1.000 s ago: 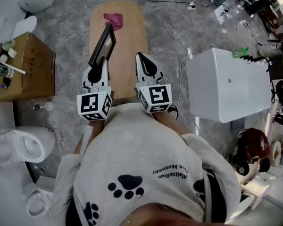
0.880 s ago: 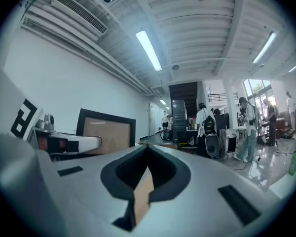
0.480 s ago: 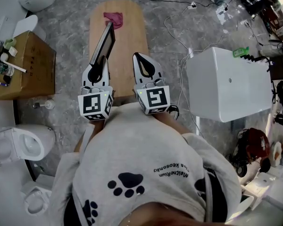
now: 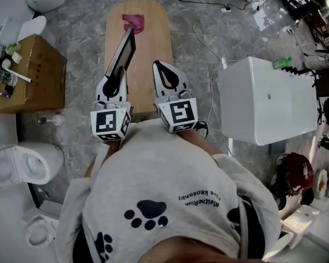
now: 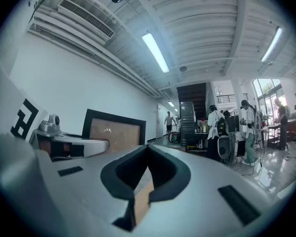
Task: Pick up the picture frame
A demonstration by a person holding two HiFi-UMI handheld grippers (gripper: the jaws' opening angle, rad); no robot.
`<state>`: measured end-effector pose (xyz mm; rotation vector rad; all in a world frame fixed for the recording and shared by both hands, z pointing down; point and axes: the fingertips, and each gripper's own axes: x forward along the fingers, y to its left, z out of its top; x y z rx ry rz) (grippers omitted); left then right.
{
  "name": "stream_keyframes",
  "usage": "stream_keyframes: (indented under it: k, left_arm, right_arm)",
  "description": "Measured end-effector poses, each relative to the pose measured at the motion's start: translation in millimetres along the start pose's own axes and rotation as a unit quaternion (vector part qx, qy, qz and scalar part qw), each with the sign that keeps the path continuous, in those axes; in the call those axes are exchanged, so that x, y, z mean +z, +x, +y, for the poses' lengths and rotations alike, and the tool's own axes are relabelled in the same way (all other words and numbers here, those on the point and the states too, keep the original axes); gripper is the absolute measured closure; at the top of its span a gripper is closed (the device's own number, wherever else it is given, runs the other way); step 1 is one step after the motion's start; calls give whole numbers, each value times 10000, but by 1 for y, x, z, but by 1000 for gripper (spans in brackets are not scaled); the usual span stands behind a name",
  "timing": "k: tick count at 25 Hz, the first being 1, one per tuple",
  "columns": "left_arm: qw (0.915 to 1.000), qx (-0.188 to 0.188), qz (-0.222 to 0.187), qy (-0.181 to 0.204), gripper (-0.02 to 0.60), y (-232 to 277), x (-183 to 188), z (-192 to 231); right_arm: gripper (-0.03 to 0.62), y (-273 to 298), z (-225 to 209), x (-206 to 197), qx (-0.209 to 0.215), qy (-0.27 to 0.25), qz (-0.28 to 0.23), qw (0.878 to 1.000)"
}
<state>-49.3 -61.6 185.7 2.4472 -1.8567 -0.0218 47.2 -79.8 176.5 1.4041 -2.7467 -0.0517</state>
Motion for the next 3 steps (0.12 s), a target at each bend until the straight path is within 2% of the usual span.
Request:
stream_keyframes:
  k: [3]
  left_arm:
    - [10000,43,17,-35,566,-1,-7,1]
  right_arm:
    - [585,1,3,-5,93,8,-13,10000]
